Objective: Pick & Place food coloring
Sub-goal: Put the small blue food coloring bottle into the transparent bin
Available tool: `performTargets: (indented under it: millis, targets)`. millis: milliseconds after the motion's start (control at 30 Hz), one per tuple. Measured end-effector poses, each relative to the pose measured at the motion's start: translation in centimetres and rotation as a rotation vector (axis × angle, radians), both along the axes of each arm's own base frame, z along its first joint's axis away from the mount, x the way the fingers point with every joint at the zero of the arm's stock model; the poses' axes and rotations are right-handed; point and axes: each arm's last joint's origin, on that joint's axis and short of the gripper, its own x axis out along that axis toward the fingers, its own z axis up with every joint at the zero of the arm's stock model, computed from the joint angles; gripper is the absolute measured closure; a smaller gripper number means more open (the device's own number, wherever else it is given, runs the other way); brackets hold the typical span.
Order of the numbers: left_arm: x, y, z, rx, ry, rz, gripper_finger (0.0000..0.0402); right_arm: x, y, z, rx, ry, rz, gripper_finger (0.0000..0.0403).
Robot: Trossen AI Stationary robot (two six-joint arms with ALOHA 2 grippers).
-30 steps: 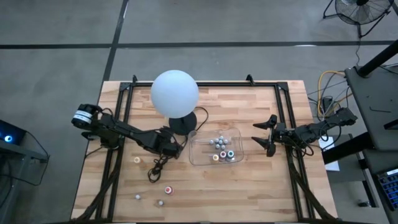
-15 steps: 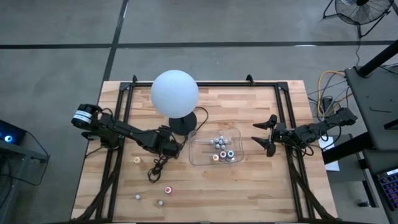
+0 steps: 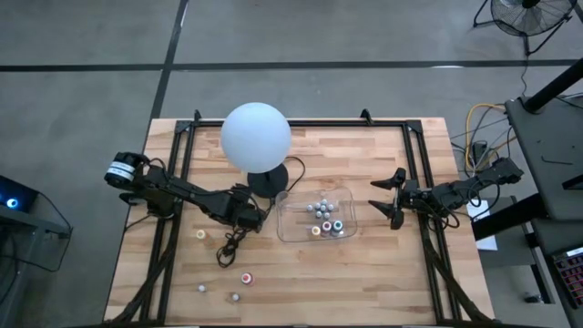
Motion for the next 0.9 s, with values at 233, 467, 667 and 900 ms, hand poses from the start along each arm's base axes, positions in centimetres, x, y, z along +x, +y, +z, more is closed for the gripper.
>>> performTargets:
  millis: [233,467,667,900]
  targets:
    - [0.0,-0.03,0.0,-0.001,0.002,-0.005,0.0333,0.0,-0.01,0.0,0.0,0.0,0.0,0.0105]
    - [0.0,-0.05,0.0,0.002,0.01,-0.025,0.0376,0.0,0.0,0.0,0.0,0.0,0.0,0.0096]
    - [0.0,-0.07,0.0,-0.005,0.011,-0.025,0.0372,0.0,0.0,0.0,0.0,0.0,0.0,0.0092]
    - [0.0,-0.08,0.0,-0.009,0.01,-0.022,0.0372,0.0,0.0,0.0,0.0,0.0,0.0,0.0101]
